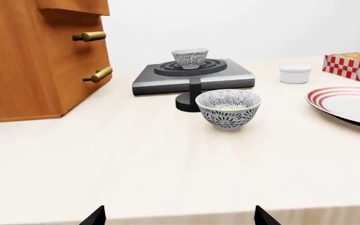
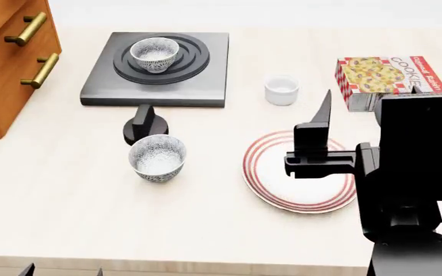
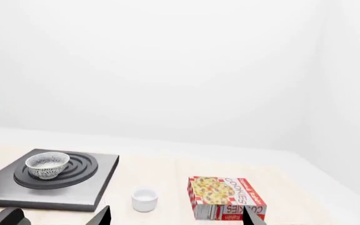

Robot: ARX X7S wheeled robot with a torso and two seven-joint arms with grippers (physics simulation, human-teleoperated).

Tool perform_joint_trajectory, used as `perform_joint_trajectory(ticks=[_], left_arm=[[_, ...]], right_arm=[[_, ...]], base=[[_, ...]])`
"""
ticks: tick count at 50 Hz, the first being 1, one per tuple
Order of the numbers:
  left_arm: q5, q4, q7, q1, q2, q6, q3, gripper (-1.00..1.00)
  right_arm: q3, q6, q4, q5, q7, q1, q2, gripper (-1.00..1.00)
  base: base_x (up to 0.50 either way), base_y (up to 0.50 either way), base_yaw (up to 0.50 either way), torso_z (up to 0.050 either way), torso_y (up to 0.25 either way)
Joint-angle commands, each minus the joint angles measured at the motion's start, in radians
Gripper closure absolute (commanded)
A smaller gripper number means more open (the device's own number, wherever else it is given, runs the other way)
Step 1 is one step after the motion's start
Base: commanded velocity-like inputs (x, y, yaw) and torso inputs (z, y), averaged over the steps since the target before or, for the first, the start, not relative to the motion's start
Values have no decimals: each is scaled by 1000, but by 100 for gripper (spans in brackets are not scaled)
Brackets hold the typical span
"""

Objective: Pick the akita bowl on the stove and place it on the plate.

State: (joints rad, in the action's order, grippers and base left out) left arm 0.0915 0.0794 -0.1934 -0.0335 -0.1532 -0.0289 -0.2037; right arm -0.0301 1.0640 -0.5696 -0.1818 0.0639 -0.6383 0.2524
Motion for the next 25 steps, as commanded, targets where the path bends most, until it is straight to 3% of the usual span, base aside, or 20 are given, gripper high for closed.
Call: perform_joint_trajectory(ticks=[1,2,16,17,25], left_arm=[[4,-2,12,-1,11,4,16,-100],[1,58,16,-7,16,-49,14,-100],[12,-10,0,-4,3,24,4,-100],[5,74,4,-10,11,-52,0,-100],[-6,68,-1,-12,4,-58,-15,-100]], right_arm=[[-21,-25,17,13,-16,13,-13,-100],[-23,-27,19,12,-16,13,-14,-100],[-21,-37,22,8,-12,16,-10,-100],[-24,-41,24,7,-11,18,-10,-100],[-22,-42,24,4,-8,17,-9,-100]], base=[[0,0,0,0,0],[0,0,0,0,0],[0,0,0,0,0],[0,0,0,0,0],[0,0,0,0,0]])
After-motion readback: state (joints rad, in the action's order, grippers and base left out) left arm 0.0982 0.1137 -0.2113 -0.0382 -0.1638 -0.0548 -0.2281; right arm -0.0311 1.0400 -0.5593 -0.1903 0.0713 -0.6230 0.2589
